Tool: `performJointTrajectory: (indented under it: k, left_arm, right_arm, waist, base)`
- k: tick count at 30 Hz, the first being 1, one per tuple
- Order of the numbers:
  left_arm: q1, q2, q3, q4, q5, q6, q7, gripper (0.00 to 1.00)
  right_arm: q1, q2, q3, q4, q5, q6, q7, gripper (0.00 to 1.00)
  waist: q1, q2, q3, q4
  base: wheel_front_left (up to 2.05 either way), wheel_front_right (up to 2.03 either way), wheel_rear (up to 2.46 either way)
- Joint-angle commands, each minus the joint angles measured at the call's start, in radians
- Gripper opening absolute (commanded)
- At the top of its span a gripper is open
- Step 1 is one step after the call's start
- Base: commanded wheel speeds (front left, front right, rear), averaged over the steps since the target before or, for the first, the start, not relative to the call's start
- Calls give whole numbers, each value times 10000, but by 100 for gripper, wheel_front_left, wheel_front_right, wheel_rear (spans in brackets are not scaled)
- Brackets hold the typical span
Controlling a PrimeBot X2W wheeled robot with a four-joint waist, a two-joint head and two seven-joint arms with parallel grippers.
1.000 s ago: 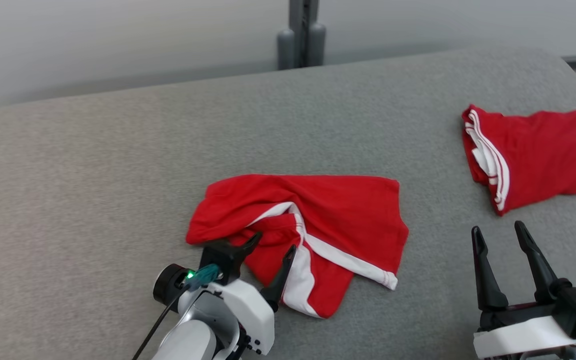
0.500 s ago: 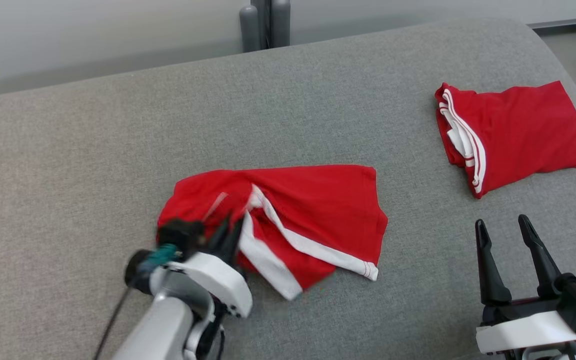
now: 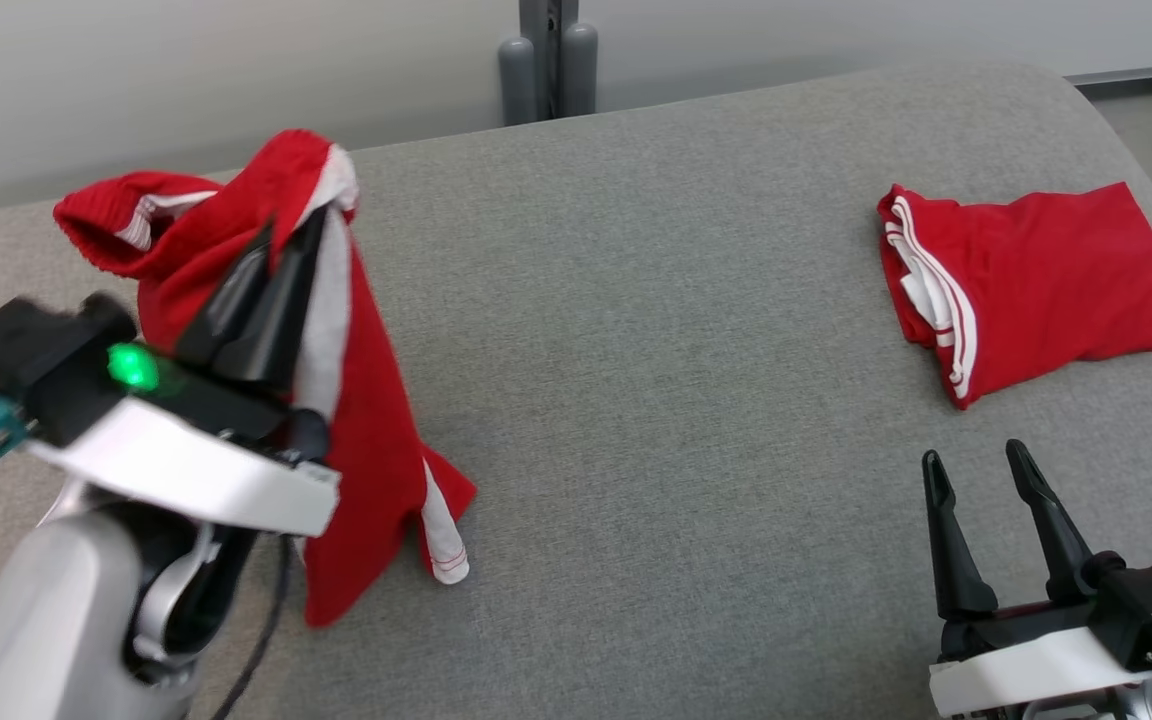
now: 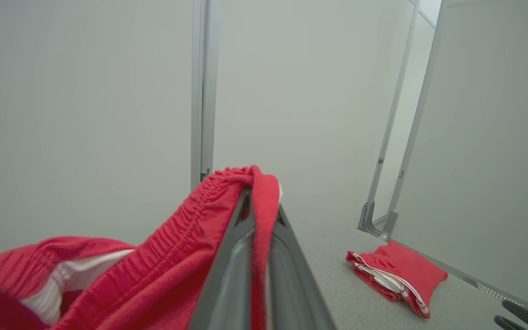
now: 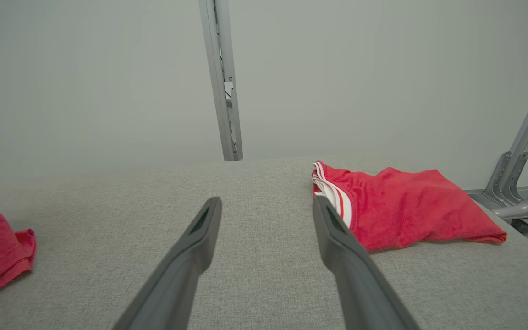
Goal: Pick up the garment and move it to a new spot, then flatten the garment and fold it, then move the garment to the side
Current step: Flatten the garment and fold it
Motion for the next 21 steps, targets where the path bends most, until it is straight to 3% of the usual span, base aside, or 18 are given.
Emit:
performJointTrajectory:
  k: [1, 5, 8, 9, 13, 18, 20, 21]
  left_arm:
    - [-415, -58, -334, 195, 54, -241, 198, 0]
    - [-1544, -629, -1525, 1506, 12, -835, 484, 0]
    - [-2274, -1478, -2647, 3029, -245, -1116, 399, 0]
    - [-2274, -1478, -2647, 3029, -245, -1116, 399, 0]
    - [-3007, -2319, -4360, 5172, -590, -1231, -100, 0]
    - [-3567, -2620, -6704, 7429, -1122, -1224, -1313, 2]
    - [-3729, -2675, -7057, 8243, -1366, -1224, -1936, 34]
    - [-3805, -2700, -7190, 8609, -1474, -1224, -2206, 94]
  right_arm:
    - [-89, -56, 21, 22, 64, 1, -18, 100]
    - [-200, -53, 204, 88, 101, 1, -18, 100]
    - [-334, -51, 364, 106, 92, 1, -18, 100]
    - [-334, -51, 364, 106, 92, 1, -18, 100]
    - [-474, -49, 554, 174, 134, 1, -18, 100]
    - [-659, -51, 903, 241, 295, 1, -18, 100]
    - [-692, -53, 929, 226, 359, 1, -18, 100]
    - [-683, -50, 909, 214, 389, 1, -18, 100]
  waist:
    - [0, 0, 54, -118]
    - [0, 0, 205, -500]
    - [0, 0, 364, -850]
    - [0, 0, 364, -850]
    - [0, 0, 621, -1340]
    - [0, 0, 926, -1937]
    - [0, 0, 1009, -2048]
    - [0, 0, 1044, -2058]
  base:
    - [0, 0, 0]
    - [0, 0, 0]
    - [0, 0, 0]
    - [0, 0, 0]
    - [0, 0, 0]
    - [0, 0, 0]
    - [0, 0, 0]
    - [0, 0, 0]
